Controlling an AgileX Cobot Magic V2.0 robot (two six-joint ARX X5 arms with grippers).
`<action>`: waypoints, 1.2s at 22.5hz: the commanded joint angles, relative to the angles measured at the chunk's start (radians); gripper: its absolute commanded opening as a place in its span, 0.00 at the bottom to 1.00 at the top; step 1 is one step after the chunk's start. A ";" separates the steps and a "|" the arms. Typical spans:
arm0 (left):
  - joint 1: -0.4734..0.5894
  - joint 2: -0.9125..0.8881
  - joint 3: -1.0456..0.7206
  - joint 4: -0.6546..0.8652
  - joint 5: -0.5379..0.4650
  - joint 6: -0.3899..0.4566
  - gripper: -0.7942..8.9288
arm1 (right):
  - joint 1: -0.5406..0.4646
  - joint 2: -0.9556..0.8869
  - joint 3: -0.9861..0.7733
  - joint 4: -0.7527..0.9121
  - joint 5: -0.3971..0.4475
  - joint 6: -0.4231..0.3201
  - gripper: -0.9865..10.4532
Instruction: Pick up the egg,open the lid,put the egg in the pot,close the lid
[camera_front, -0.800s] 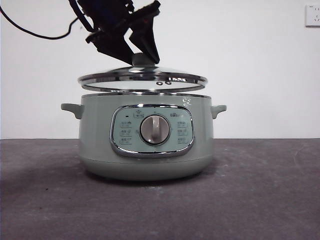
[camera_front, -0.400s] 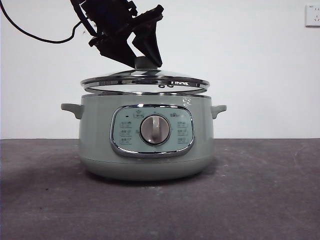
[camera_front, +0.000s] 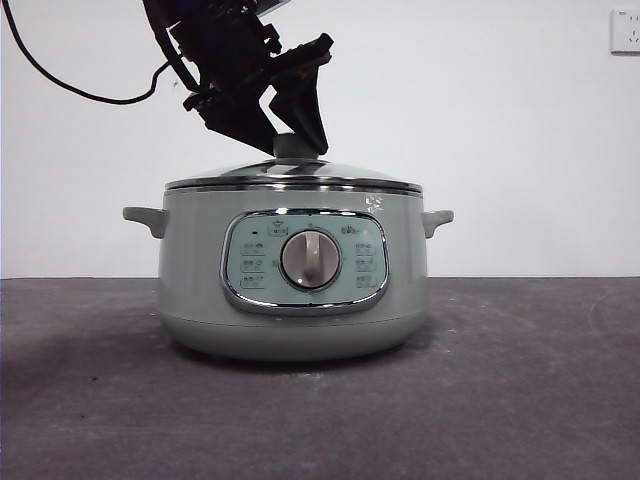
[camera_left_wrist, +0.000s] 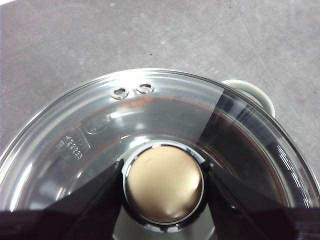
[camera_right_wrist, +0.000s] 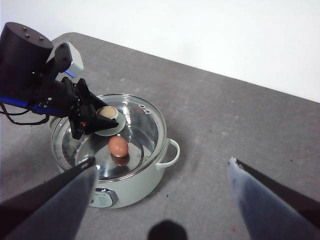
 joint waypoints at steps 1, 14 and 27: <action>-0.005 0.017 0.003 0.027 0.004 0.000 0.07 | 0.002 -0.002 -0.002 0.006 -0.001 0.010 0.47; -0.005 0.019 0.003 -0.027 0.005 -0.005 0.51 | 0.002 0.005 -0.002 -0.040 -0.005 0.010 0.47; -0.005 -0.142 0.003 -0.164 0.006 -0.005 0.57 | 0.001 0.052 -0.002 -0.179 -0.165 0.009 0.47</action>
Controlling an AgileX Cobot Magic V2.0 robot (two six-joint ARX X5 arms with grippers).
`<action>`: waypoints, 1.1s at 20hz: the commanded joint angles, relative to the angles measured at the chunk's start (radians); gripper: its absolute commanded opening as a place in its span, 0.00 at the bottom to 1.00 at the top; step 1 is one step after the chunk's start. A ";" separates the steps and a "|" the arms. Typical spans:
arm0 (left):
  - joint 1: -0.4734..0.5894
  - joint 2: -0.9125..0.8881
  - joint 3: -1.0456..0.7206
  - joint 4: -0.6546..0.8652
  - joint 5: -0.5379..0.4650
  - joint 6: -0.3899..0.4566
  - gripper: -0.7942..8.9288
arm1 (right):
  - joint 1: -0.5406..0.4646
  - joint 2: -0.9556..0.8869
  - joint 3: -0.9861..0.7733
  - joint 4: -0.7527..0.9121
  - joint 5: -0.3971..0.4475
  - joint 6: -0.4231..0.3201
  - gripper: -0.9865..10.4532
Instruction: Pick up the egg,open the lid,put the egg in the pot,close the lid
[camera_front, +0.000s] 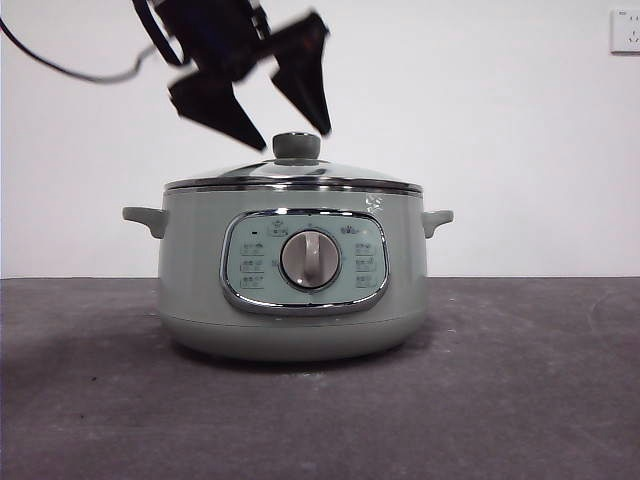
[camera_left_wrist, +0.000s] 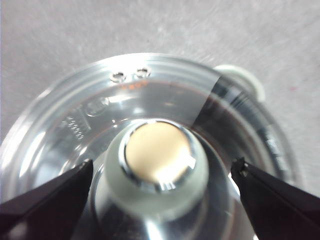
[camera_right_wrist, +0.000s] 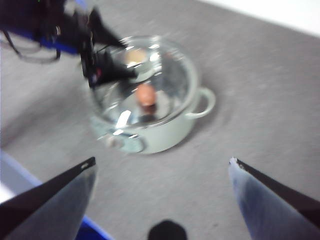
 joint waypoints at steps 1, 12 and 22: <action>-0.004 -0.093 -0.003 -0.070 0.003 -0.004 0.57 | 0.001 0.016 -0.002 -0.019 -0.044 0.009 0.47; -0.004 -0.506 -0.003 -0.517 0.165 -0.026 0.21 | 0.002 0.106 -0.002 -0.138 -0.212 0.006 0.22; -0.004 -0.545 -0.003 -0.571 0.158 -0.026 0.08 | 0.001 0.115 -0.002 -0.137 -0.220 0.032 0.09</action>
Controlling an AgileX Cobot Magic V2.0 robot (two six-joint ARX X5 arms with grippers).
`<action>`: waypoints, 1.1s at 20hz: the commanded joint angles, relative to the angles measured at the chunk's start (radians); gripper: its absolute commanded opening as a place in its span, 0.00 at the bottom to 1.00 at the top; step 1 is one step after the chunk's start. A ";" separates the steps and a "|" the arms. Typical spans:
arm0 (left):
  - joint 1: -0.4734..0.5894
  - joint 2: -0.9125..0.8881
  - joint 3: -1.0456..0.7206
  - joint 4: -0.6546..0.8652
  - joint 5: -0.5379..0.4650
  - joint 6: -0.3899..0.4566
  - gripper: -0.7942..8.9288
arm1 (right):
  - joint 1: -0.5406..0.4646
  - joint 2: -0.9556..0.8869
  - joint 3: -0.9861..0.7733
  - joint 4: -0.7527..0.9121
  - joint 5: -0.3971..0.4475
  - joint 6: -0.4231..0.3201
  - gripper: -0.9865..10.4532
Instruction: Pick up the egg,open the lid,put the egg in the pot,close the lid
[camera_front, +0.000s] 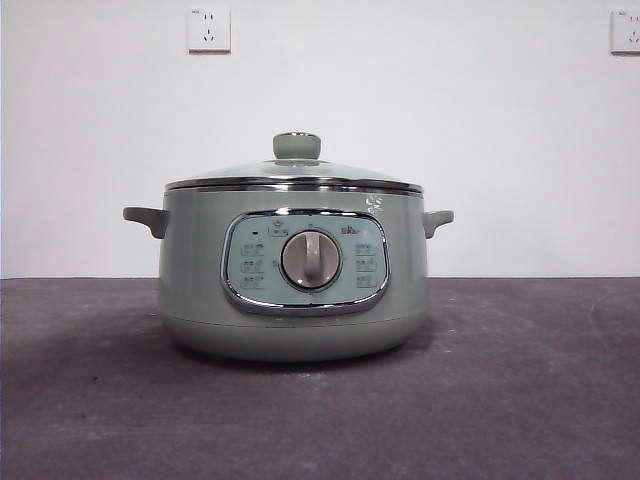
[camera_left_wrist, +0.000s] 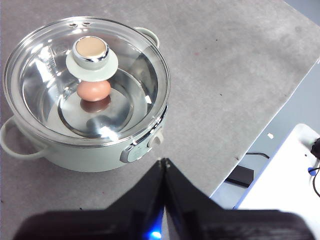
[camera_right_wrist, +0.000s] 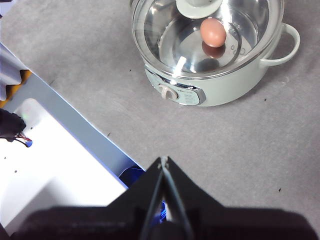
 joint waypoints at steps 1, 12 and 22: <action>-0.004 0.000 -0.004 0.002 -0.001 -0.003 0.08 | 0.001 -0.004 -0.002 -0.011 0.002 0.014 0.09; 0.044 -0.029 -0.006 0.031 -0.066 0.050 0.08 | 0.001 -0.004 -0.002 -0.011 0.002 0.014 0.09; 0.491 -0.621 -0.674 0.834 -0.081 0.151 0.08 | 0.001 -0.006 -0.002 -0.011 0.002 0.014 0.09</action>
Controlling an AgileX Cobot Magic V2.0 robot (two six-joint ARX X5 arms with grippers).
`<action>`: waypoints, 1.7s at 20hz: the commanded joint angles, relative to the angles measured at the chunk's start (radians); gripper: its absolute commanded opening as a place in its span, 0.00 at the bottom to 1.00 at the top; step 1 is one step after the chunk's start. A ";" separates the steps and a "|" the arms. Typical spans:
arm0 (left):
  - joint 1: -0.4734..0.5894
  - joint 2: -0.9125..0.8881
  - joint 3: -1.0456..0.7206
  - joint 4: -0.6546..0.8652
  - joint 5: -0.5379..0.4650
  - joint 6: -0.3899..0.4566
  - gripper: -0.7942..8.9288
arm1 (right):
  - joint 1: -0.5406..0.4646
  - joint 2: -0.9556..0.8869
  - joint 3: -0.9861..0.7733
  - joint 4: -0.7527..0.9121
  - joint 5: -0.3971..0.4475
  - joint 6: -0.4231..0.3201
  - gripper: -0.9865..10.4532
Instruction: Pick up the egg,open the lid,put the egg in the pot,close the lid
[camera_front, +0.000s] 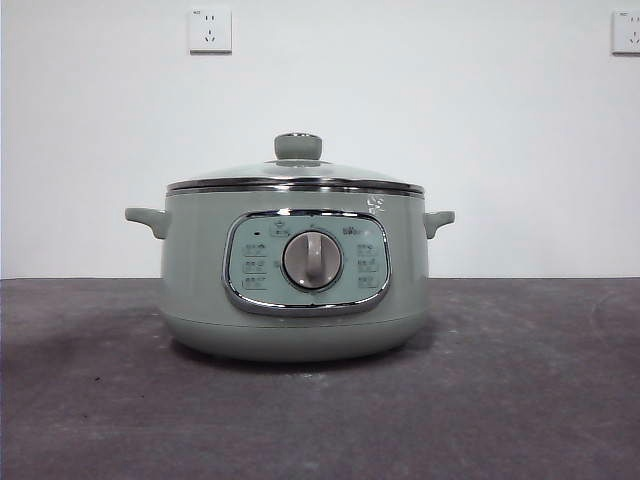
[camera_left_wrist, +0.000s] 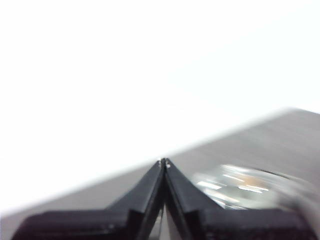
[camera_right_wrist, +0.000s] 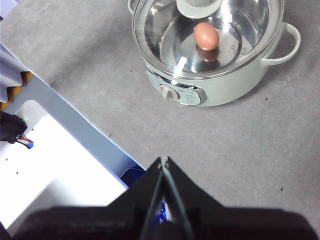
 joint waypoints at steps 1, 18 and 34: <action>0.048 -0.122 -0.201 0.082 -0.049 0.014 0.08 | 0.002 -0.004 -0.002 -0.011 0.002 0.006 0.09; 0.113 -0.490 -0.842 0.111 -0.201 -0.143 0.08 | 0.002 -0.006 -0.002 -0.011 0.002 0.006 0.09; 0.113 -0.490 -0.842 0.090 -0.191 -0.147 0.08 | 0.002 -0.007 -0.002 -0.011 0.002 0.006 0.09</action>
